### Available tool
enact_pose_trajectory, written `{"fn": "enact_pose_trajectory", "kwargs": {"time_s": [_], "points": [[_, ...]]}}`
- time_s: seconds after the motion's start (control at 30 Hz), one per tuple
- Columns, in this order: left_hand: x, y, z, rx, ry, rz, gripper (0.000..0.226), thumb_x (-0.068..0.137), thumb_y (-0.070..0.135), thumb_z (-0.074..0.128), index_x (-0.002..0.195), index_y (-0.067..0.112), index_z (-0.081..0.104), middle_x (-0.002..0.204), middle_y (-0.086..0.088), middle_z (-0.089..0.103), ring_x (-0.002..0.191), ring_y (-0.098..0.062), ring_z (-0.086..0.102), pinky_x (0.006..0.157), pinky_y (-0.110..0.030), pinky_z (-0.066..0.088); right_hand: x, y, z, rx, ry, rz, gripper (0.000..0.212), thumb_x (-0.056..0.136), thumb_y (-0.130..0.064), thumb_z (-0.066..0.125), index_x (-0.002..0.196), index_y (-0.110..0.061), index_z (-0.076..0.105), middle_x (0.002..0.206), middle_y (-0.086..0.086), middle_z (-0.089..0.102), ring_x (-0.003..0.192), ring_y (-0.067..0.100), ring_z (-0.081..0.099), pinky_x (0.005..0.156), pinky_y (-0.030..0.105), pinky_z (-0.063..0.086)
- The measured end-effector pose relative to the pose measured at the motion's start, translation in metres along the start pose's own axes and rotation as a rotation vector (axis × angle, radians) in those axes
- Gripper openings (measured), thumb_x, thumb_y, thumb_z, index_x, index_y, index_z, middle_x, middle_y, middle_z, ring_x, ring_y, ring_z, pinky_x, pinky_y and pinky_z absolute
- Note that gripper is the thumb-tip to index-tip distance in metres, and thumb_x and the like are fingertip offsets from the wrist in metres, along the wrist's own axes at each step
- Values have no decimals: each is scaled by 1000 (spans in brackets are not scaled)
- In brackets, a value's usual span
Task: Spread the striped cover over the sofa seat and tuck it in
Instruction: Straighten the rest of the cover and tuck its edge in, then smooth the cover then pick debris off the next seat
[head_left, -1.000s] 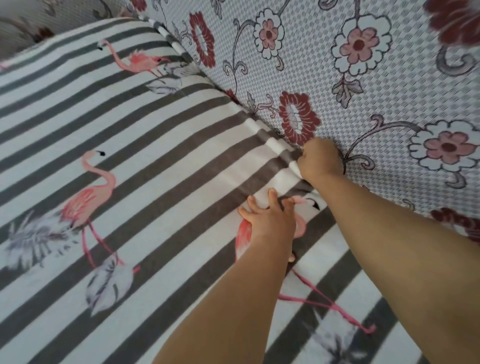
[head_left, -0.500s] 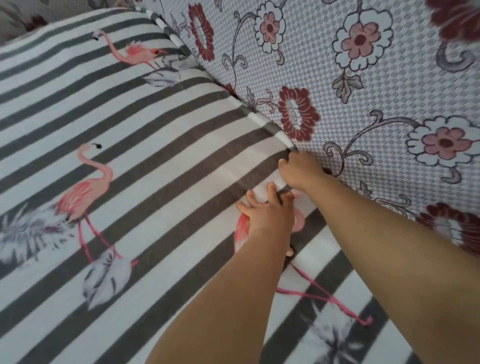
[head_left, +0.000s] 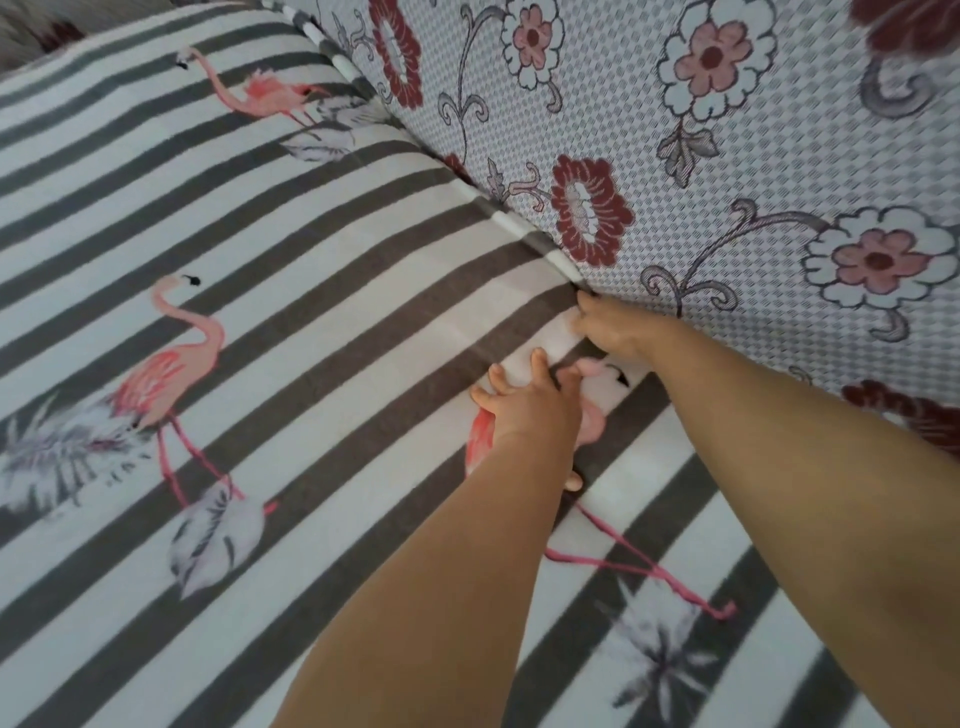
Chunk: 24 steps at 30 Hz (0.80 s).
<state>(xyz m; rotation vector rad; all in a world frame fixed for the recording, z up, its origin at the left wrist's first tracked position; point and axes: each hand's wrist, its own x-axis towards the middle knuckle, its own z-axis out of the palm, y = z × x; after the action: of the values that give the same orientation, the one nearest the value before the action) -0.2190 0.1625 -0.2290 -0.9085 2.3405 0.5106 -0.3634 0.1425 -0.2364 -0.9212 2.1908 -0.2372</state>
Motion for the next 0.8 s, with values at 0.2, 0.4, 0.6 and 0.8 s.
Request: {"fn": "enact_pose_trajectory", "kwargs": {"time_s": [0.2,0.4,0.6,0.8], "points": [[-1,1,3,44,24,-11,105,81,32,72,150,23,-7,157,-13,-17,136,-60,-3,106,-73,15,-20,29,-8,-108,153,-98,55,86,2,35,139,-10,45,141,15,48,128,31,45,102,35,38],[4,0,7,77,41,-9,108,79,34,74,150,24,-7,157,-14,-16,136,-61,0,105,-73,18,-5,35,-2,-171,101,-16,50,91,-3,35,140,-10,39,144,20,41,129,34,41,96,36,37],[7,1,10,97,52,-34,106,81,33,72,149,26,-10,158,-12,-17,137,-59,1,105,-71,18,-47,52,11,-264,230,-10,42,90,-10,42,132,-3,46,135,22,50,120,36,50,88,33,41],[7,-1,10,125,44,-21,115,73,49,74,149,27,-9,158,-12,-16,137,-59,4,104,-71,22,-55,77,5,-185,102,-12,55,94,-6,38,148,-10,26,145,23,40,130,36,42,101,34,35]]}}
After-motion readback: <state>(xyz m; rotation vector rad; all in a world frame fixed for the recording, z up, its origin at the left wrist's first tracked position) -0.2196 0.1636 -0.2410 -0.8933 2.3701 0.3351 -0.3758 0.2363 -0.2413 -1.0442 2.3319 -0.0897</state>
